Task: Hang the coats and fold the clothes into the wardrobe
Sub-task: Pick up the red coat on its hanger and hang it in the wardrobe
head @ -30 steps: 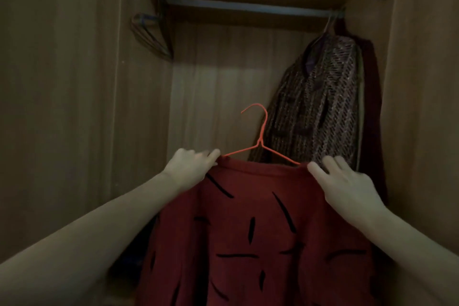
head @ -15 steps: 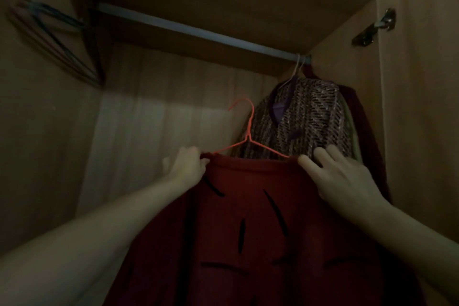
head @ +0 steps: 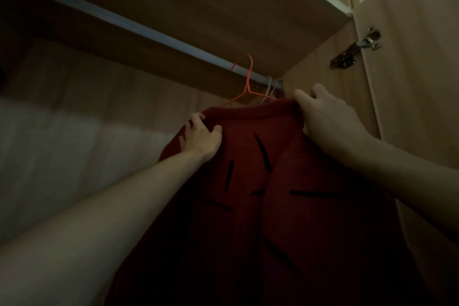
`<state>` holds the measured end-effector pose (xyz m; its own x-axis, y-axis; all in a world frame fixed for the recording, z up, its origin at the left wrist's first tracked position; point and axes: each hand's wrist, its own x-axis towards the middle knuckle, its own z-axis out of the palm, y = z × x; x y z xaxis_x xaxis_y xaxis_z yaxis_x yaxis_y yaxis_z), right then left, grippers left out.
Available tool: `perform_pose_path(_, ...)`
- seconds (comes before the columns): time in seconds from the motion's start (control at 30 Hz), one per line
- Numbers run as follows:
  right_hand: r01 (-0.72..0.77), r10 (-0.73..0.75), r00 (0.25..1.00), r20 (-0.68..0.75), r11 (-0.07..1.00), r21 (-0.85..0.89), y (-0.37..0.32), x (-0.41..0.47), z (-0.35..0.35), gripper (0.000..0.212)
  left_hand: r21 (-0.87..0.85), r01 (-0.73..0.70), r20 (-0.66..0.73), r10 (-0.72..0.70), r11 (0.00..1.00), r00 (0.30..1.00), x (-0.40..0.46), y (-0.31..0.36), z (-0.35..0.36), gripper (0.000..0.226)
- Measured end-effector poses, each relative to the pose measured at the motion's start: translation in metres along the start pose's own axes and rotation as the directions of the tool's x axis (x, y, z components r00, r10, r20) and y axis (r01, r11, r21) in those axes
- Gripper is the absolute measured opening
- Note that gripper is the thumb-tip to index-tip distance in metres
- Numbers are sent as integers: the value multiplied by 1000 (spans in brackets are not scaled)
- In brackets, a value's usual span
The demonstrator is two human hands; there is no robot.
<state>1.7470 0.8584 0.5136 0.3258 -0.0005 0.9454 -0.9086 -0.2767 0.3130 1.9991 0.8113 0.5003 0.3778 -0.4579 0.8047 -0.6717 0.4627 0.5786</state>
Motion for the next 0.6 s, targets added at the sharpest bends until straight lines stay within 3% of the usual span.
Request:
perform_pose_path(0.1,-93,93,995,30,996,-6,18,27,21,21,143,-27,104,12,989,994,33,-2,29,48)
perform_pose_path(0.23,-169,169,984,48,986,5,32,67,53,18,24,-11,112,9,1000,994,71,-4,58,57)
perform_pose_path(0.37,-241,241,968,64,970,-2,45,89,83,19,153,-202,158,178,967,971,64,-17,87,50)
perform_pose_path(0.6,-247,248,969,16,968,-45,64,88,91,25,150,-345,296,291,926,910,41,-46,131,69)
